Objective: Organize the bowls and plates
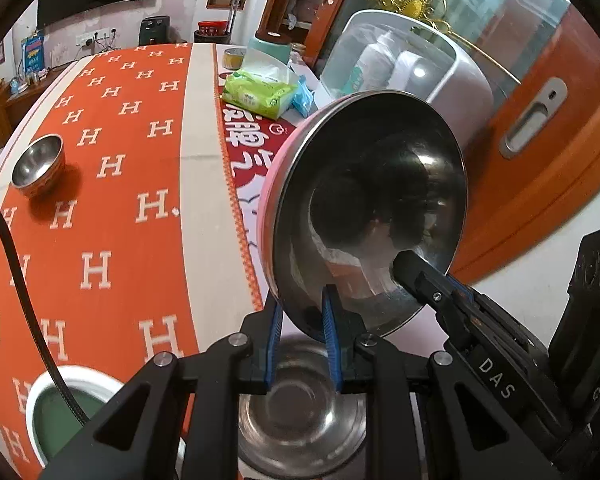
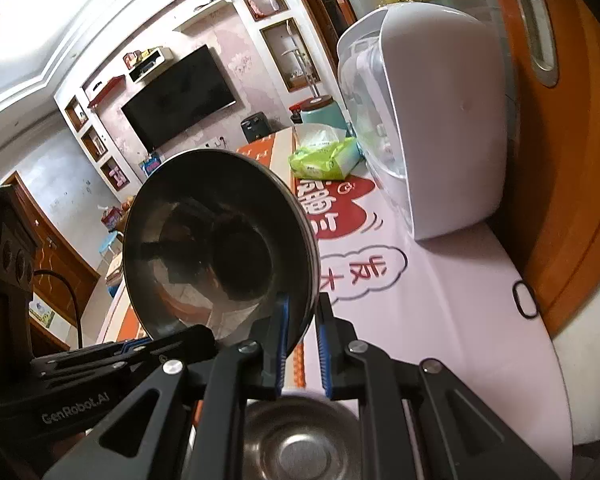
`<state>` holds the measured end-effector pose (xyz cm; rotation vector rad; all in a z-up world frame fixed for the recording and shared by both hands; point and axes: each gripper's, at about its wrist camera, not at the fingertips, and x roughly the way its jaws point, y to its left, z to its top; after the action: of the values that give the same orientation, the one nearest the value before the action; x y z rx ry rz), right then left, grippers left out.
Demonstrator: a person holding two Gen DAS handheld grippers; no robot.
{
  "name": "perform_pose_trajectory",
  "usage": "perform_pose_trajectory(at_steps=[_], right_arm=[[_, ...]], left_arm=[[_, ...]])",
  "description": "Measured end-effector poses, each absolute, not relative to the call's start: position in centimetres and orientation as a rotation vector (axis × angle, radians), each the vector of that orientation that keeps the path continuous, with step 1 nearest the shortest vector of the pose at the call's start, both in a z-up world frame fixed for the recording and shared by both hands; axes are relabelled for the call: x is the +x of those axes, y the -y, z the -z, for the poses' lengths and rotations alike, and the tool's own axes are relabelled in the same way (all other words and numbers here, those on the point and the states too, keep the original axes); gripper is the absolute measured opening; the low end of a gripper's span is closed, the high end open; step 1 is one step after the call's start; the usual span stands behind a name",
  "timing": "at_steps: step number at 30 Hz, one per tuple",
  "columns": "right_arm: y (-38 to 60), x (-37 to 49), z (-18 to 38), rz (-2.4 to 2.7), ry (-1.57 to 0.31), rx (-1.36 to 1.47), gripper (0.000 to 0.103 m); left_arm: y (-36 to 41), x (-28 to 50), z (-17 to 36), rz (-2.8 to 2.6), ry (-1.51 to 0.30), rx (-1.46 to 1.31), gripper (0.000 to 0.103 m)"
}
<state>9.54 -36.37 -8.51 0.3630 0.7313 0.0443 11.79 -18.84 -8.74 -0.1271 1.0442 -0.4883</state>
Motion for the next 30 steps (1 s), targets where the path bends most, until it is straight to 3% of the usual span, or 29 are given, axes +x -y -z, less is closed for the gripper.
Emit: perform_pose_trajectory(at_steps=[30], right_arm=[[34.2,2.0,13.6,0.023,-1.094,0.302,0.013]], left_arm=[[18.8,3.7,15.2,0.532,-1.329,-0.079,0.019]])
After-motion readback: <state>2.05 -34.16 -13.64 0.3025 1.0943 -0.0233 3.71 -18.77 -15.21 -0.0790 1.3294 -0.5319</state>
